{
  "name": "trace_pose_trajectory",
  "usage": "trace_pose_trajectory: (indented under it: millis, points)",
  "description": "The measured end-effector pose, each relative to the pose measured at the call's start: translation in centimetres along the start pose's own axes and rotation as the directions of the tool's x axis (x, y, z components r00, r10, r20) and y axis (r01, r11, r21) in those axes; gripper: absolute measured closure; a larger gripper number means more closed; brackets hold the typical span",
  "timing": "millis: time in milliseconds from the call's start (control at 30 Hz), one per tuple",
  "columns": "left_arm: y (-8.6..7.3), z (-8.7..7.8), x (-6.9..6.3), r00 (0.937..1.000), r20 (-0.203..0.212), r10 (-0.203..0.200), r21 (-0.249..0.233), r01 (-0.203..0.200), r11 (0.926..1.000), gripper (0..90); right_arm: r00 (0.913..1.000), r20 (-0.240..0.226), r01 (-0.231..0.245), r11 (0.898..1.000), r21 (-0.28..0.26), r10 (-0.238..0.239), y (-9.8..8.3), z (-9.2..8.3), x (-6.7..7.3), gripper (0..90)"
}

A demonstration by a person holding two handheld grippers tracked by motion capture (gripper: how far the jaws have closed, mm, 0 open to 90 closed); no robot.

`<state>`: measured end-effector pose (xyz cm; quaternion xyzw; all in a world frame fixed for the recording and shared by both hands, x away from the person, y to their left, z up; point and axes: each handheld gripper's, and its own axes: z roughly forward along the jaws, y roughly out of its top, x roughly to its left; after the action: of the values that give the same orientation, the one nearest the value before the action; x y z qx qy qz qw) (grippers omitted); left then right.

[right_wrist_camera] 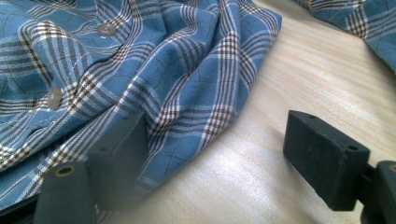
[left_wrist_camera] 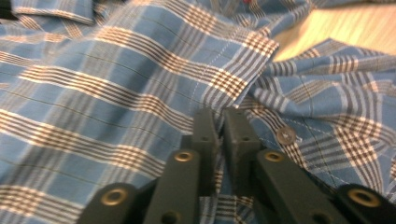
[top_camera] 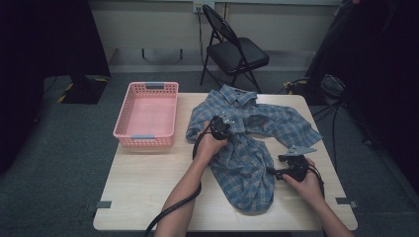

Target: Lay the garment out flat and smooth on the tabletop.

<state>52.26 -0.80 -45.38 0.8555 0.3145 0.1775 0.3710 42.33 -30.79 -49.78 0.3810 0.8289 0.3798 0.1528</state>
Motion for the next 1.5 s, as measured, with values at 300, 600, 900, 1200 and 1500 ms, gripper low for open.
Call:
trace_pose_trajectory:
  millis: [300, 600, 900, 1200, 1500]
  points:
    - [1.1, -2.8, 1.2, 0.9985, -0.01, -0.054, -0.07, 0.053, 0.9961, 88.8, 1.0, 0.001, 0.001, 1.0, 0.0, -0.001, 0.0, 0.0, 0.0, 21.3]
    - [1.2, -5.5, 3.1, 0.9921, -0.034, -0.121, -0.135, 0.116, 0.9841, 89.0, 1.0, 0.001, 0.001, 1.0, 0.0, -0.001, 0.0, 0.0, 0.0, 21.3]
    - [0.9, -8.3, 5.0, 0.9846, -0.069, -0.16, -0.171, 0.147, 0.9743, 89.0, 1.0, 0.002, 0.002, 1.0, 0.0, -0.002, 0.0, 0.0, 0.0, 21.3]
    - [0.9, -11.0, 6.6, 0.9727, -0.109, -0.205, -0.216, 0.178, 0.9601, 89.0, 1.0, 0.001, 0.002, 1.0, 0.0, -0.002, 0.0, 0.0, 0.0, 21.2]
    - [0.5, -13.2, 8.5, 0.9571, -0.173, -0.233, -0.241, 0.188, 0.9522, 89.0, 1.0, 0.002, 0.002, 1.0, 0.001, -0.002, 0.0, 0.0, 0.0, 21.2]
